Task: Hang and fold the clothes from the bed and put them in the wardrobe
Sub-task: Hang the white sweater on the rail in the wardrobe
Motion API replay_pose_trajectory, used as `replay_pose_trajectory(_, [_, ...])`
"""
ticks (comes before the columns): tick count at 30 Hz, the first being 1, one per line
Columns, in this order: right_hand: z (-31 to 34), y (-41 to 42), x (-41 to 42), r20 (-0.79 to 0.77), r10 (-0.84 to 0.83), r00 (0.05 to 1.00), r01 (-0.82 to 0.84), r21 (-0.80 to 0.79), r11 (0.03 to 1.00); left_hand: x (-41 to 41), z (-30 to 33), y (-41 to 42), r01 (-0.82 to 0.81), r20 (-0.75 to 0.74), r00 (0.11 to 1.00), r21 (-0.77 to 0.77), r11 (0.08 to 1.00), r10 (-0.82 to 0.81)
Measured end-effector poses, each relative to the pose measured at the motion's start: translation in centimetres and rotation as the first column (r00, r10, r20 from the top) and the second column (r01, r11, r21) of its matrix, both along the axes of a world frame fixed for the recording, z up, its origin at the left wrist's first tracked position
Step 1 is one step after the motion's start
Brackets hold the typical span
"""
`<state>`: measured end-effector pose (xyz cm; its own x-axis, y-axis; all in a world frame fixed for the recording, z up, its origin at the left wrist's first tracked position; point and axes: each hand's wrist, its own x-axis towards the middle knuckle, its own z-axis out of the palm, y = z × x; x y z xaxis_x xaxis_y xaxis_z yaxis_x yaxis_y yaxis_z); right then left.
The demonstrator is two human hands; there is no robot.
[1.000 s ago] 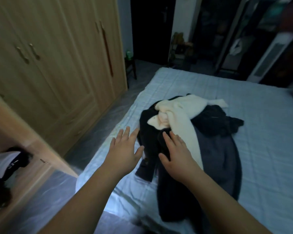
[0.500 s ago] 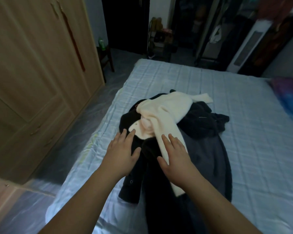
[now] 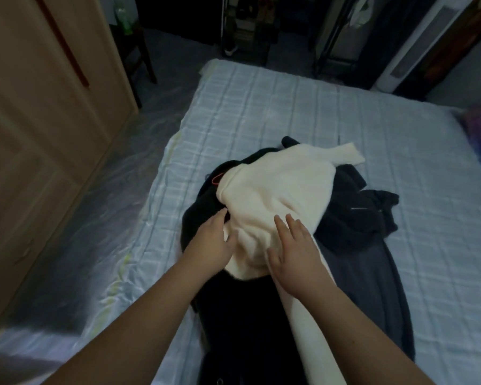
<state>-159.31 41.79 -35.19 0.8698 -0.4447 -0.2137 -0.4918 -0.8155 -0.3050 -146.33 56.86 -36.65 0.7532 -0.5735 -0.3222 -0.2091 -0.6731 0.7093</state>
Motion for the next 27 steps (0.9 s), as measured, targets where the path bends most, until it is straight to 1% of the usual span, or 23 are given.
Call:
replay_pose_trajectory(2, [-1.6, -1.3, 2.5, -0.013, 0.016, 1.0, -0.016, -0.022, 1.0, 1.7, -2.0, -2.2, -0.094, -0.137, 0.986, -0.022, 0.995, 0.09])
replay_pose_trajectory(4, [-3.1, -2.5, 4.7, -0.048, 0.026, 0.999, -0.028, -0.03, 0.999, 3.1, -4.0, -4.3, -0.163, -0.215, 0.964, -0.015, 0.986, 0.156])
replay_pose_trajectory(9, [-7.5, -4.3, 6.7, -0.161, 0.065, 0.985, -0.071, -0.028, 0.997, 6.0, -8.2, -9.6, -0.25, -0.261, 0.931, 0.05, 0.967, 0.254])
replay_pose_trajectory(11, [-9.2, -4.6, 6.2, -0.189, 0.071, 0.979, -0.077, -0.024, 0.997, 6.5, -9.3, -11.2, -0.325, -0.263, 0.907, 0.057, 0.944, 0.328])
replay_pose_trajectory(13, [-10.5, -4.7, 5.4, -0.199, 0.074, 0.977, -0.081, -0.025, 0.996, 7.0, -10.3, -11.9, -0.464, -0.269, 0.846, 0.055, 0.884, 0.46])
replay_pose_trajectory(15, [-11.2, -4.6, 4.6, -0.2, 0.076, 0.977, -0.082, -0.02, 0.996, 7.5, -11.1, -12.0, -0.613, -0.365, 0.727, 0.035, 0.789, 0.581])
replay_pose_trajectory(16, [-11.4, -4.6, 4.3, -0.201, 0.074, 0.977, -0.079, -0.016, 0.997, 7.6, -11.2, -12.1, -0.655, -0.416, 0.677, 0.034, 0.755, 0.607])
replay_pose_trajectory(17, [-11.5, -4.7, 4.1, -0.199, 0.071, 0.977, -0.075, -0.012, 0.997, 7.5, -11.1, -12.2, -0.661, -0.439, 0.664, 0.034, 0.75, 0.605])
replay_pose_trajectory(18, [-11.3, -4.7, 3.9, -0.188, 0.067, 0.98, -0.07, -0.009, 0.998, 7.3, -10.7, -12.3, -0.641, -0.431, 0.683, 0.032, 0.767, 0.589])
replay_pose_trajectory(20, [-10.7, -4.8, 3.5, -0.164, 0.054, 0.985, -0.054, 0.004, 0.999, 6.7, -9.4, -12.5, -0.591, -0.361, 0.75, 0.011, 0.806, 0.555])
replay_pose_trajectory(22, [-9.7, -4.7, 2.8, -0.171, 0.061, 0.983, -0.055, 0.043, 0.998, 5.8, -7.5, -12.2, -0.532, -0.275, 0.822, -0.06, 0.845, 0.498])
replay_pose_trajectory(24, [-8.2, -4.4, 2.0, -0.142, 0.05, 0.989, -0.035, 0.102, 0.994, 4.7, -5.1, -11.4, -0.473, -0.222, 0.871, -0.142, 0.87, 0.438])
replay_pose_trajectory(25, [-7.4, -4.2, 1.5, -0.113, 0.042, 0.993, -0.029, 0.116, 0.993, 4.0, -4.0, -10.9, -0.447, -0.203, 0.888, -0.176, 0.877, 0.412])
replay_pose_trajectory(27, [-5.4, -3.8, 0.6, 0.007, 0.047, 0.999, -0.048, 0.088, 0.995, 2.6, -1.5, -9.9, -0.391, -0.157, 0.919, -0.236, 0.89, 0.362])
